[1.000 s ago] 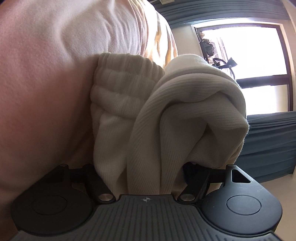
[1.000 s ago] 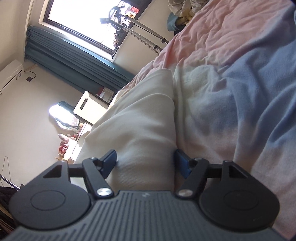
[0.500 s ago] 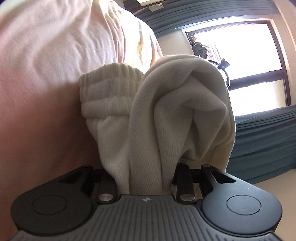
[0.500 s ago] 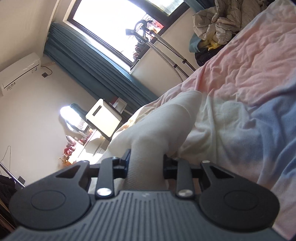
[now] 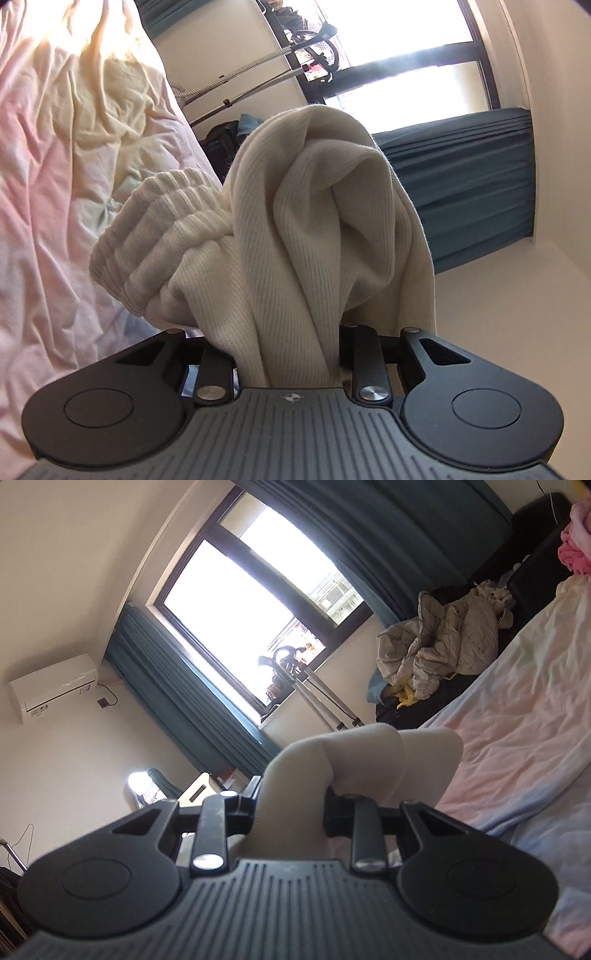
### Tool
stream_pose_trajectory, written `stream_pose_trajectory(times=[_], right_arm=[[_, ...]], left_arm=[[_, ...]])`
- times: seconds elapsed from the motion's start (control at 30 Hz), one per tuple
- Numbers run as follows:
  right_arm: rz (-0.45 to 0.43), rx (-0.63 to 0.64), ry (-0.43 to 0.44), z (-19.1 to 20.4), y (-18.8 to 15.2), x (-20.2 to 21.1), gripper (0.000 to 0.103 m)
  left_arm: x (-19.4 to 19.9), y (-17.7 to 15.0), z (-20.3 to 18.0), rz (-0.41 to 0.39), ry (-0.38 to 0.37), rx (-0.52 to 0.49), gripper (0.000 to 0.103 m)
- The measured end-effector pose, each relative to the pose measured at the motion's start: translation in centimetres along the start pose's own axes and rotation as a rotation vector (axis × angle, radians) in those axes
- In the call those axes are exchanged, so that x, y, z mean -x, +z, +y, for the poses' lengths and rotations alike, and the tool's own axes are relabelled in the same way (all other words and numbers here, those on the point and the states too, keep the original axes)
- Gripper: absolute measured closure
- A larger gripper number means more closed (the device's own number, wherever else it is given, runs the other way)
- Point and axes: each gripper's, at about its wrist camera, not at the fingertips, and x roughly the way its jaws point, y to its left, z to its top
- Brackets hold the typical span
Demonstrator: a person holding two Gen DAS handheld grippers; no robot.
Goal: Fold clothes
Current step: 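Lift the folded sweatpants with both grippers and carry it toward the pink garment, then lower the sweatpants onto the bedspread and open both grippers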
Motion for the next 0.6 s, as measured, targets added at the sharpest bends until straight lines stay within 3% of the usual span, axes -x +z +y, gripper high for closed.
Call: stream_pose_trajectory(times=[0.2,0.33,0.47,0.6], right_arm=[[-0.056,0.055,-0.19,-8.0,7.5,7.5,0.072],[-0.054,0.082,-0.327,-14.1,9.8,10.2,0.072],[-0.056,-0.003,-0.426,-21.1,8.6,11.7,0.072],[-0.003,-0.107,-0.513,-26.8,3.8,12.1,0.071]], left_arm=[[-12.2,-8.7,-3.0,0.169,-0.055,-0.072,0.071],[-19.1,-13.7,-3.0,0.262,-0.065,-0.118,0.071],[-24.1,-17.6,-0.8,0.33,-0.059,-0.15,0.071],[-26.0,-19.2,3.1,0.343,-0.08,-0.181,0.071]])
